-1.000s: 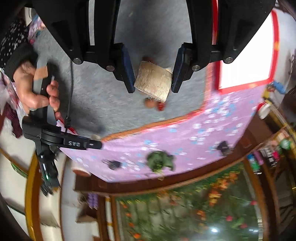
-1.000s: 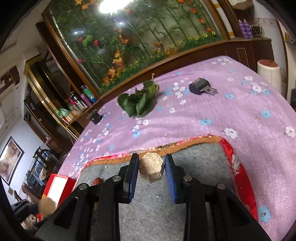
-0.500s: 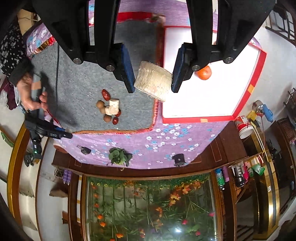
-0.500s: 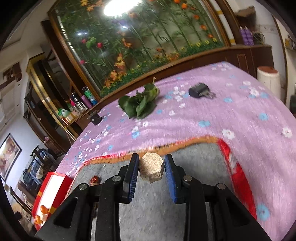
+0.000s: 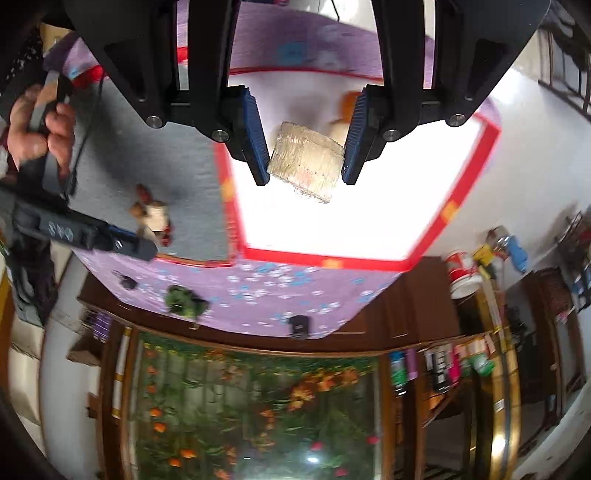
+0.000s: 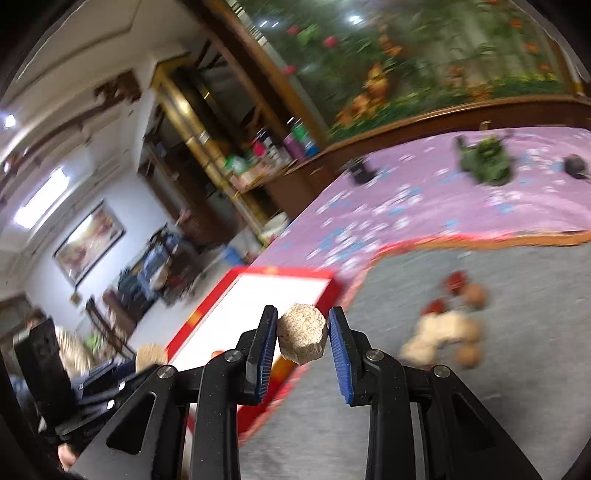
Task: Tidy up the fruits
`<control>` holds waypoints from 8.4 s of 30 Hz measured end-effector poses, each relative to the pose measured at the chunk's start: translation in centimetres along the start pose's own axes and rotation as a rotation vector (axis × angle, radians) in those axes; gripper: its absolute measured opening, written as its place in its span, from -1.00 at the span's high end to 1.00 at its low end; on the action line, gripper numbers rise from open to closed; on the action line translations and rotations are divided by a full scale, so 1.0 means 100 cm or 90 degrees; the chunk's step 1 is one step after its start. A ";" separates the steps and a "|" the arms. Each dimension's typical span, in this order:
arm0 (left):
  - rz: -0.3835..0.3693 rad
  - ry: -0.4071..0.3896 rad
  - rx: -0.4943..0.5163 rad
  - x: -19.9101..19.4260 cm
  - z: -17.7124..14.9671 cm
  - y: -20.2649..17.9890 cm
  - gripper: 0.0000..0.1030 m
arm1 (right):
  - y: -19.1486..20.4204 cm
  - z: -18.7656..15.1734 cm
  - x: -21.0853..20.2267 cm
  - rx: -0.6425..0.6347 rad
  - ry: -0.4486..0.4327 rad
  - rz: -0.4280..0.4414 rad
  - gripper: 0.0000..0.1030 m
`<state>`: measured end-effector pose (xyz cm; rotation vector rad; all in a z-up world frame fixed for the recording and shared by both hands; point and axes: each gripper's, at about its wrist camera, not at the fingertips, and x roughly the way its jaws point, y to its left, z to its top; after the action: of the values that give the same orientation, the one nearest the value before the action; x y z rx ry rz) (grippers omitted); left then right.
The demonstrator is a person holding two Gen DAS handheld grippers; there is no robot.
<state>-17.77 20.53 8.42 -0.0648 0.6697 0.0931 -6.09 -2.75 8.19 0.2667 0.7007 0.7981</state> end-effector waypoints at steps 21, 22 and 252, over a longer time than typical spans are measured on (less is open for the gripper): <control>0.010 0.021 -0.039 0.033 0.000 0.054 0.26 | 0.082 -0.043 0.093 -0.093 0.106 0.010 0.45; 0.008 0.022 -0.037 0.034 0.000 0.053 0.26 | 0.084 -0.044 0.093 -0.093 0.105 0.007 0.45; 0.073 0.005 0.166 0.052 0.020 -0.085 -0.43 | -0.089 -0.005 -0.004 0.104 0.098 -0.169 0.17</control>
<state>-11.60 12.57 7.00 0.2246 0.6891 0.1146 -1.62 -9.15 3.83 0.2555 0.9273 0.5116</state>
